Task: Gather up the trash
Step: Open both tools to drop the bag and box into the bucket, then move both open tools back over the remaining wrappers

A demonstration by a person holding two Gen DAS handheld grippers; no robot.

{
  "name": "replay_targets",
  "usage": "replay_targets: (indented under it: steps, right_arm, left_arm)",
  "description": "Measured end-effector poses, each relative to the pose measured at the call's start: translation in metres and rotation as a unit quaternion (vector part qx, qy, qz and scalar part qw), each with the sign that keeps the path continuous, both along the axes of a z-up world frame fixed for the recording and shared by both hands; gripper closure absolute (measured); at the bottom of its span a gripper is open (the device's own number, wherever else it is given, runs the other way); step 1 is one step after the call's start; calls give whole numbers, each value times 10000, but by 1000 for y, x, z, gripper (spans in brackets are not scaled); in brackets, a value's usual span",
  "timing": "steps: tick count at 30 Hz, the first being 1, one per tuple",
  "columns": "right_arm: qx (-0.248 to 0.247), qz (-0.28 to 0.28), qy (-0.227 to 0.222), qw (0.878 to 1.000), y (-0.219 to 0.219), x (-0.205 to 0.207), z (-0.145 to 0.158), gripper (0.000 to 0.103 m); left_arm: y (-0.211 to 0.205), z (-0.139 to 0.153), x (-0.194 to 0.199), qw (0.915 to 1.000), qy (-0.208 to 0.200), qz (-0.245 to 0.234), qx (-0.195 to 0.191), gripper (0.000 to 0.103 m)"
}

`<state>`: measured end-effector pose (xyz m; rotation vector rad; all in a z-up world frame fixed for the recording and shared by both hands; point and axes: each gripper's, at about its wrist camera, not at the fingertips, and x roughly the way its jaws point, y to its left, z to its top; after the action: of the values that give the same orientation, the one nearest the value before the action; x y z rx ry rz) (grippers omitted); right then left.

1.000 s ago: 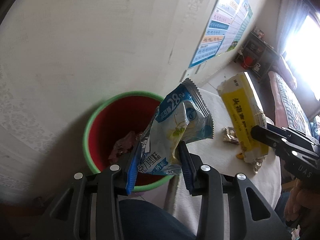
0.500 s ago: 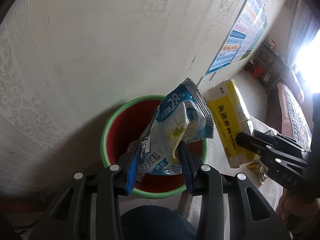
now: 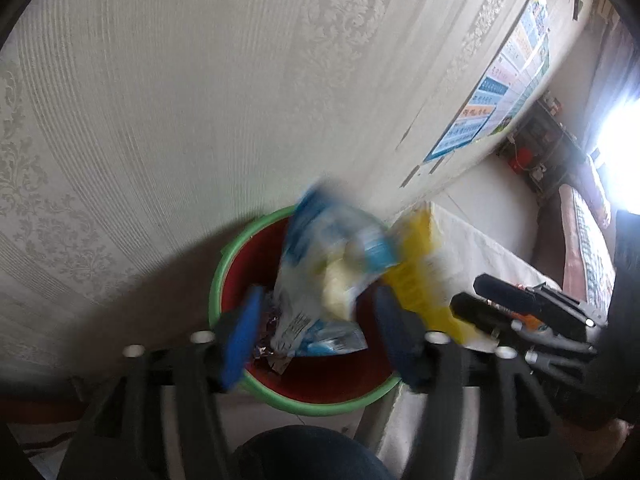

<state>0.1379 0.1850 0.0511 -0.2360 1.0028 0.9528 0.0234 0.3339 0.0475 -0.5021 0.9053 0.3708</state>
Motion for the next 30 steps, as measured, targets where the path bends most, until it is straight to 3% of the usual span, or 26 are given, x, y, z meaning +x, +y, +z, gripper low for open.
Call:
replay_targets:
  steps: [2,8,21,30]
  right_arm:
    - [-24,12,-2,10000,0,-1,-1,43]
    - [-91,-1,-176,9998,-4,-8,3,28]
    - [-86,-407,-341,9986,-50,-15,20,15]
    - [-103,-931,-313,9951,-121,-21,21,14]
  left_arm:
    - [1,1,-1,10000,-35,28,-4,27]
    - [0,3,-6,9998,-145,86,-77,13]
    - [-25,15,-13,9998,-207,7,16,8]
    - [-78,13,-6,9985,-236,-490,27,8]
